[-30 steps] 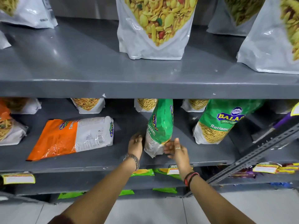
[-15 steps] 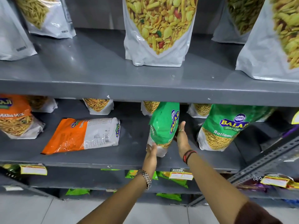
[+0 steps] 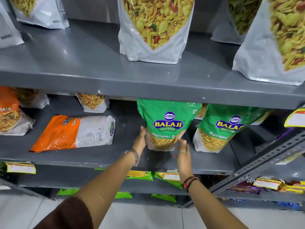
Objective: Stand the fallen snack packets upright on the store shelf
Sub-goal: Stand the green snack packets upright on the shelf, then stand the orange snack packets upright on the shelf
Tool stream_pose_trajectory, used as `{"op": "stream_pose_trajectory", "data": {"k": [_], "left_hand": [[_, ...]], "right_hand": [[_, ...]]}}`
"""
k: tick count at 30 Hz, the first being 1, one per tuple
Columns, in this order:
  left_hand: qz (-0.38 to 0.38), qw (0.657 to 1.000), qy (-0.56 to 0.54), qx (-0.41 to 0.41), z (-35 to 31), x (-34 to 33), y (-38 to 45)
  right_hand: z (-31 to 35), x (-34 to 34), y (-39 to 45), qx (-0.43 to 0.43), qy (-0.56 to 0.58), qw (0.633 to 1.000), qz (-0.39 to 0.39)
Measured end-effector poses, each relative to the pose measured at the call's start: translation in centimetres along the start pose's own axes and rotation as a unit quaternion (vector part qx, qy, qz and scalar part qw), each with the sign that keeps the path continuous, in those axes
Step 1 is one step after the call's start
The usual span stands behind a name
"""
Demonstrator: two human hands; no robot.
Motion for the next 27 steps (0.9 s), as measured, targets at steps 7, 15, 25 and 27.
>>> {"op": "stream_pose_trajectory", "data": {"k": [7,15,25,27], "left_hand": [[-0.134,0.984,-0.112,0.046,3.6,9.0,-2.4],[-0.208,0.955,-0.204,0.051,2.2,21.6,-4.7],[-0.104,0.966,-0.217,0.093,0.6,28.2,-2.5],[-0.079,0.964,-0.224,0.12,0.0,29.0,-1.7]], "right_hand": [[-3.4,-2.3,-1.6,-0.053,-0.126,0.988,0.072],[-1.0,-13.7,-2.0,0.057,-0.24,0.953,0.176],[3.7,-31.2,1.9,0.205,-0.625,0.745,0.108],[3.7,-33.9,2.8,0.181,-0.677,0.702,0.126]]}}
Point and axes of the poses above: each hand's wrist, its own y-axis towards the middle knuckle, its own x-axis out of the back of the hand, z = x × y, the point moved 1 cm from there along y, towards the middle knuckle, and after that the axes turned 5 degrees about -x, right-handed, at the moved point
